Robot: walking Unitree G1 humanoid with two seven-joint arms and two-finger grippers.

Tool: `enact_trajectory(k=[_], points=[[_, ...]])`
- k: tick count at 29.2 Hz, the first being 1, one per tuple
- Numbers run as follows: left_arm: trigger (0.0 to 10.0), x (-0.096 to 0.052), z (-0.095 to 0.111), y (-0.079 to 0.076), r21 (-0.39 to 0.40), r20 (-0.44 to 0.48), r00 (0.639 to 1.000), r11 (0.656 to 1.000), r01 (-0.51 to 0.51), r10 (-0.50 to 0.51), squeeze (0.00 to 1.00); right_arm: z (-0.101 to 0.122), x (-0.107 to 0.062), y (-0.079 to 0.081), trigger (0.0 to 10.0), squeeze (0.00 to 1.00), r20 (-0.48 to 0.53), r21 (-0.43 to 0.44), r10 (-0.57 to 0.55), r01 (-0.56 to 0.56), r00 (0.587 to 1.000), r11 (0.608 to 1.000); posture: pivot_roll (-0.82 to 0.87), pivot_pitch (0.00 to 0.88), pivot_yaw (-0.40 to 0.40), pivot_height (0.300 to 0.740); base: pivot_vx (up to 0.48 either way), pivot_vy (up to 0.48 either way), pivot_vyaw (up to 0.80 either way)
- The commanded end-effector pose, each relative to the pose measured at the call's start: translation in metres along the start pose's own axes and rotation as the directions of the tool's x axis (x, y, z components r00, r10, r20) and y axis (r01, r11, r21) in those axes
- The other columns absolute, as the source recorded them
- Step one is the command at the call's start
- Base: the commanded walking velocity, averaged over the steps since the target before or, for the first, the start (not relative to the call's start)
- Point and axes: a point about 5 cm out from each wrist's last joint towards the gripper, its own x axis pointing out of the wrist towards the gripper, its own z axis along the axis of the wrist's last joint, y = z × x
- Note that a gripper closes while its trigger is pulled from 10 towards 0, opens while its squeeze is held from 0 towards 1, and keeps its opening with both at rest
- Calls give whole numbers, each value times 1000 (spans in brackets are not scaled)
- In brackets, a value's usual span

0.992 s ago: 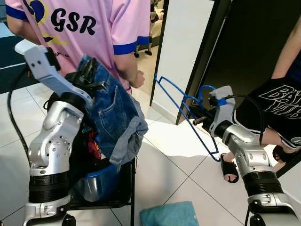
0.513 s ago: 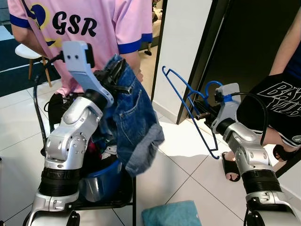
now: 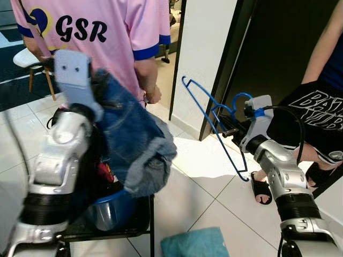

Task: Hang hanger

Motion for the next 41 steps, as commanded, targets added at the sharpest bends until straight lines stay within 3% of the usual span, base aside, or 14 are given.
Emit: enact_trajectory(k=[1,2,4,8,11,17,19,25,28,30,35,36,39,41], points=[[10000,0,13,2,25,73,997,1000,-17,15,0,3,1,1,10000,0,18,-5,6,-6,1000,1000,99,0,-45,740,0,0,0],[10000,0,13,2,25,73,997,1000,-17,15,0,3,1,1,10000,0,18,-5,6,-6,1000,1000,99,0,-45,740,0,0,0],[10000,-6,19,15,129,85,993,987,-92,82,0,2,2,1,10000,0,14,-8,12,-11,1000,1000,118,0,-56,740,0,0,0],[10000,-10,15,15,149,61,994,984,-99,91,0,1,3,2,10000,0,10,-9,17,-17,1000,1000,120,0,-57,740,0,0,0],[10000,-20,-11,-3,103,-46,998,994,-37,42,0,-2,4,6,10000,0,-2,-16,32,-33,999,999,119,0,-55,740,0,0,0],[10000,-25,-27,-16,109,-102,995,994,27,-16,0,-3,3,7,10000,0,-7,-18,34,-34,999,999,117,0,-52,740,0,0,0],[10000,-31,-47,-28,117,-177,981,988,104,-83,0,-4,2,7,10000,0,-10,-19,33,-33,999,999,113,0,-47,740,0,0,0],[10000,-44,-71,-49,106,-270,939,963,247,-211,0,-6,2,7,10000,0,-16,-24,35,-35,999,999,113,0,-48,740,0,0,0],[10000,-54,-82,-61,132,-328,896,925,356,-298,0,-7,1,8,10000,0,-20,-27,38,-38,999,999,112,0,-46,740,0,0,0],[10000,-68,-100,-67,161,-438,821,866,473,-367,0,-7,1,8,10000,0,-23,-29,40,-40,999,999,113,0,-47,740,0,0,0],[10000,-79,-112,-68,177,-509,765,822,542,-395,0,-8,0,8,10000,0,-26,-30,41,-42,999,999,113,0,-46,740,0,0,0],[10000,-86,-120,-70,186,-545,723,780,598,-425,0,-8,0,9,10000,0,-28,-30,42,-43,999,999,114,0,-49,740,0,0,0],[10000,-91,-125,-72,189,-567,694,749,635,-444,0,-9,0,9,10000,0,-28,-31,43,-44,999,999,114,0,-49,740,0,0,0],[10000,-106,-138,-74,153,-643,592,675,721,-486,0,-8,0,9,10000,0,-30,-32,45,-46,999,998,110,0,-51,740,0,0,0]])
